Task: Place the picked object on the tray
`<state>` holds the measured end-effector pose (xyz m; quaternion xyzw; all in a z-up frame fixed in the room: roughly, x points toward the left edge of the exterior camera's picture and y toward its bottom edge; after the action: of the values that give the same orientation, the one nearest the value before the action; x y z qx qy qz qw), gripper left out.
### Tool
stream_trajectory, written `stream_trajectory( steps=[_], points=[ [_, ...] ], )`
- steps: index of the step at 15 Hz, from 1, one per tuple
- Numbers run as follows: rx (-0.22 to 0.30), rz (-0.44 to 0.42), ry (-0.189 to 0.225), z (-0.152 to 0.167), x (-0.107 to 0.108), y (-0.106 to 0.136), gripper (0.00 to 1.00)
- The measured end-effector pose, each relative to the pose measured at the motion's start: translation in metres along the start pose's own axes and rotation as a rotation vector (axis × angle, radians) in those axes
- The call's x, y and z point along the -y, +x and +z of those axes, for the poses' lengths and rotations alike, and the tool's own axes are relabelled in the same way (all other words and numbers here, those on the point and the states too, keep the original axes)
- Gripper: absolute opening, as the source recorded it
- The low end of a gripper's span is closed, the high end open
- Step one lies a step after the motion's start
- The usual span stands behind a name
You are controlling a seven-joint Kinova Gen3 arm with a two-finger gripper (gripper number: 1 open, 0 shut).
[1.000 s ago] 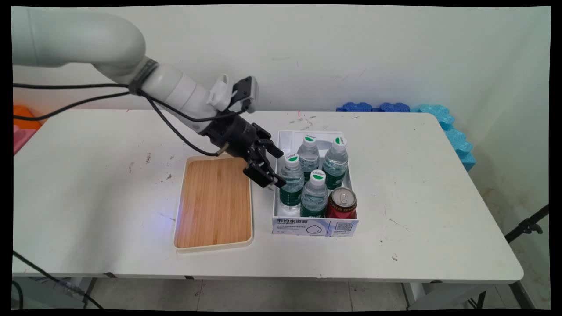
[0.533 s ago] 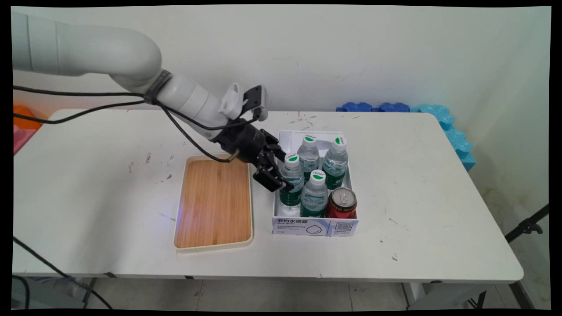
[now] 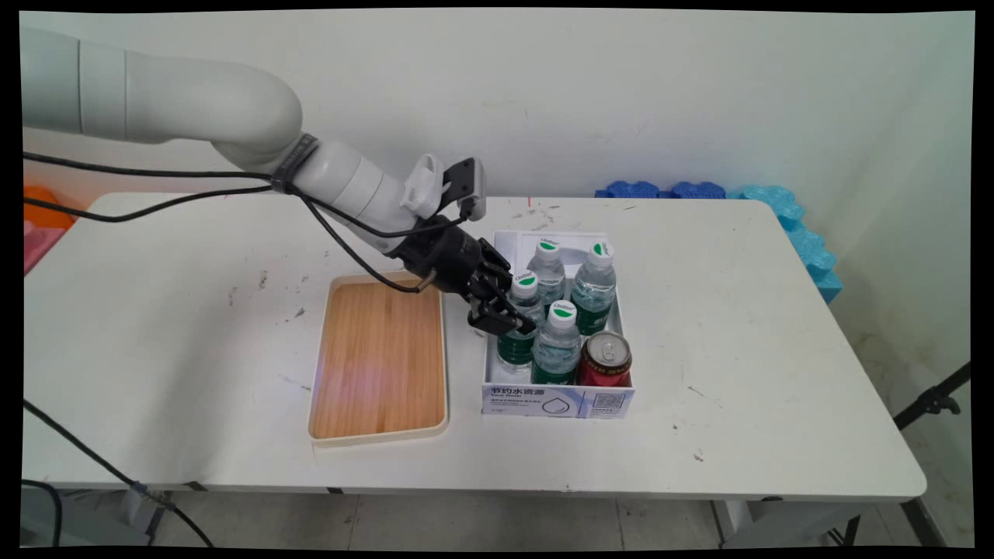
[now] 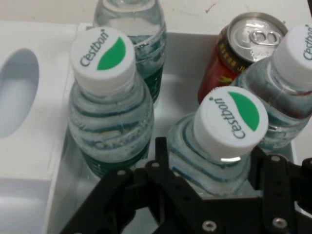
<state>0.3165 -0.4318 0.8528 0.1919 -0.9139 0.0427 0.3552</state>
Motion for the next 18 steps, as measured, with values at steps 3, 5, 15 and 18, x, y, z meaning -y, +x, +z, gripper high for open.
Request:
stream_trajectory(
  steps=[3, 5, 15, 18],
  points=[
    [-0.01, 0.007, -0.004, 0.001, -0.001, 0.001, 0.0],
    [-0.024, 0.01, 0.001, -0.003, -0.001, 0.002, 0.0],
    [-0.125, -0.006, 0.02, -0.081, -0.009, 0.016, 0.0],
    [-0.137, -0.003, 0.023, -0.118, -0.013, 0.013, 0.0]
  ],
)
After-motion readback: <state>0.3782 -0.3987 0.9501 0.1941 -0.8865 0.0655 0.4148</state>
